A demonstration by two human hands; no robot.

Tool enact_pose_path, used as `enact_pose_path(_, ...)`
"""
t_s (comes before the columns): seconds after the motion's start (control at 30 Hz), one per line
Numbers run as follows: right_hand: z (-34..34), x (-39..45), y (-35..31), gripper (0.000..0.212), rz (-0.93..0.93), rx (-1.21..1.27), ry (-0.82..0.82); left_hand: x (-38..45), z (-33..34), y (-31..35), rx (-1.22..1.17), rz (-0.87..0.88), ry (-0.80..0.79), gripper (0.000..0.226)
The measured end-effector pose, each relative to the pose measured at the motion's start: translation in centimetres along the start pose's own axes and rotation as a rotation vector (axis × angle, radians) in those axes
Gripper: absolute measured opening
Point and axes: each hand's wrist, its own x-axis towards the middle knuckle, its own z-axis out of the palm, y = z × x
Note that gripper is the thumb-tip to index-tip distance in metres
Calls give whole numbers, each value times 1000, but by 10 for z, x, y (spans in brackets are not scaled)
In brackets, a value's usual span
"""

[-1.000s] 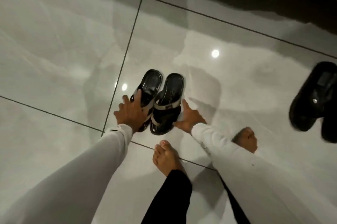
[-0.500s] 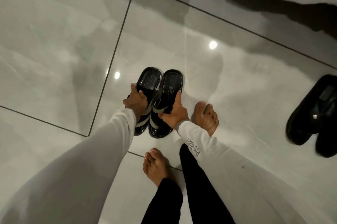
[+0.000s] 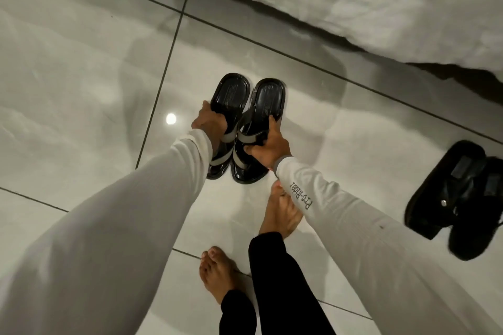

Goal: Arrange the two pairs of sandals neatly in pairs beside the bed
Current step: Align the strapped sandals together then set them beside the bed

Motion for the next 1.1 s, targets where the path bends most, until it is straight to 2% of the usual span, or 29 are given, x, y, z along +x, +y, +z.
enact_pose_path(0.33, -22, 10, -16, 106, -30, 13, -24, 17, -3, 25, -98, 25, -49, 45)
enact_pose_path(0.6, -23, -12, -12, 111, -57, -13, -11, -1, -4, 15, -243, -10, -97, 40)
enact_pose_path(0.7, -34, -38, -6, 110, -101, -89, 37, -29, -8, -7, 3, 110, -5, 46)
enact_pose_path(0.93, -94, -143, 43, 106, -63, -524, 234, -151, -4, -43, 858, 640, 56, 65)
enact_pose_path(1.0, -114, -171, 68, 104, -28, -558, 276, -180, 14, -38, 996, 738, 70, 66)
enact_pose_path(1.1, -149, -206, 121, 102, 67, -555, 295, -220, 55, -25, 1071, 810, 7, 68)
